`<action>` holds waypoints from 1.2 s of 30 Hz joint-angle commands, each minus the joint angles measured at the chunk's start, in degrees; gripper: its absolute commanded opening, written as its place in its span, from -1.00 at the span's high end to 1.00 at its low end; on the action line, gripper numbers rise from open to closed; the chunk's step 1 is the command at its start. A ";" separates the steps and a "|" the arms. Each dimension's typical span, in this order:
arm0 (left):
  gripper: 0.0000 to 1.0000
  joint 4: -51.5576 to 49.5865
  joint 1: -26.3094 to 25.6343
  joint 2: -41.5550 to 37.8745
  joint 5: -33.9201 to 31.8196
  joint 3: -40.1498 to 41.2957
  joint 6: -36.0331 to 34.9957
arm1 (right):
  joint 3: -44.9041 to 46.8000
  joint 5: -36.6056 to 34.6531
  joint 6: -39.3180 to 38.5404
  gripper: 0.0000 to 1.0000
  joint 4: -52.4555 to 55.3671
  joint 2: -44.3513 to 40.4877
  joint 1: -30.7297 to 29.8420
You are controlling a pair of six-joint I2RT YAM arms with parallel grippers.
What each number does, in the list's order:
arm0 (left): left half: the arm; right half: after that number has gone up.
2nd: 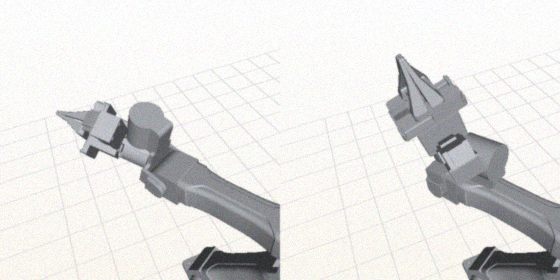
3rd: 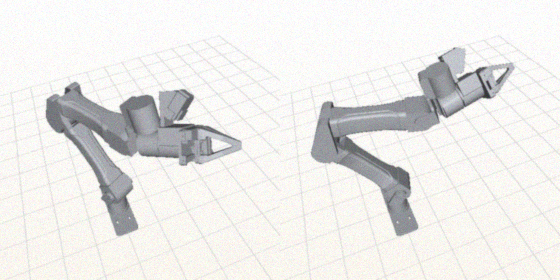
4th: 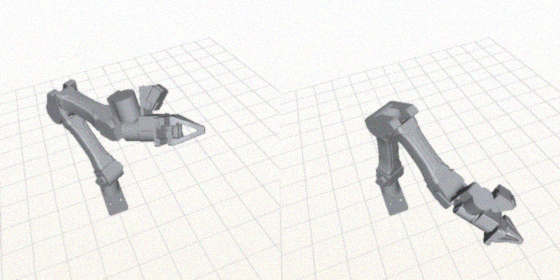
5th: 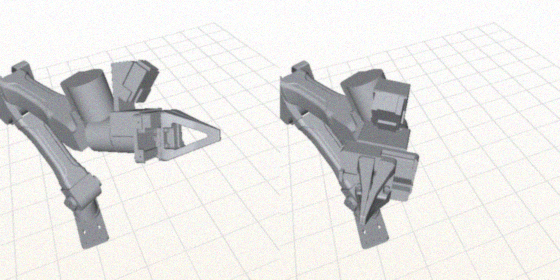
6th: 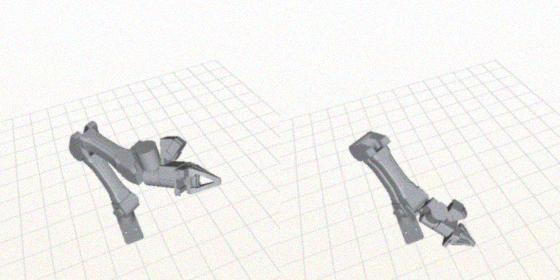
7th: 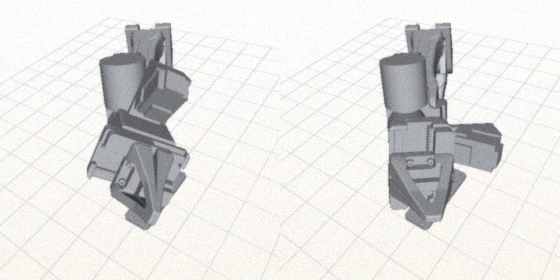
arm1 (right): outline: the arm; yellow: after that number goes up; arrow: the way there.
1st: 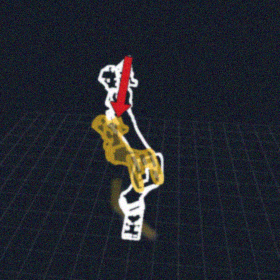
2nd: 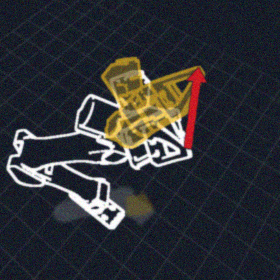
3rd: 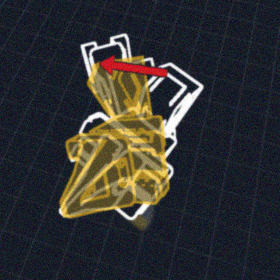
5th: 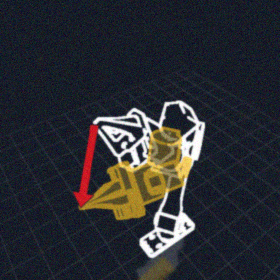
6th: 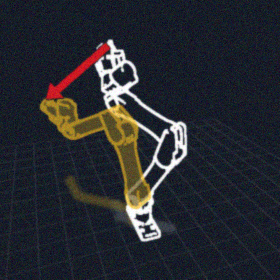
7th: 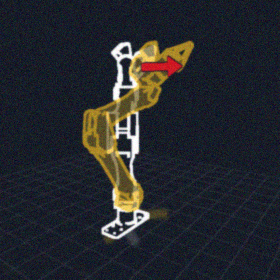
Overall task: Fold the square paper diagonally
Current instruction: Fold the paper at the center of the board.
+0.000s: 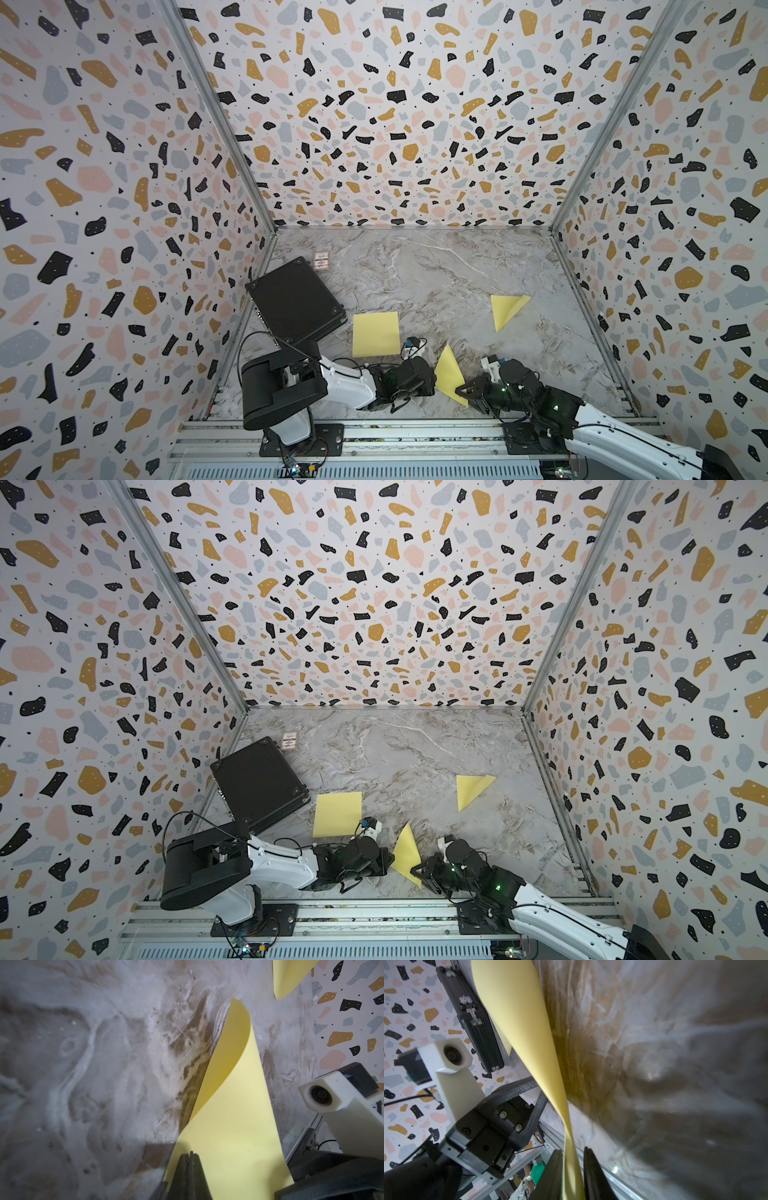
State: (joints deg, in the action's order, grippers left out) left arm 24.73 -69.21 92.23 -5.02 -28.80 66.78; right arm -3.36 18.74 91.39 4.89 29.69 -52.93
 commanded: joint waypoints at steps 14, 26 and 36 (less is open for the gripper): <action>1.00 -14.98 0.02 3.90 -0.61 3.66 -0.34 | -5.17 -5.26 -14.97 -0.08 3.31 6.76 -0.42; 1.00 -14.98 -0.06 3.74 -0.69 3.84 -0.47 | -14.65 -3.72 -29.93 0.05 -6.73 31.89 1.75; 1.00 -14.78 -0.08 4.01 -0.51 3.75 -0.55 | -12.99 0.95 -34.30 0.33 -12.71 30.99 5.55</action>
State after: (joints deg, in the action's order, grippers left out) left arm 25.17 -69.21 92.27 -5.02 -28.60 66.78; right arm -16.43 17.58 59.46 -4.71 61.43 -47.66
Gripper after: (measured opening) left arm 0.048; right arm 0.352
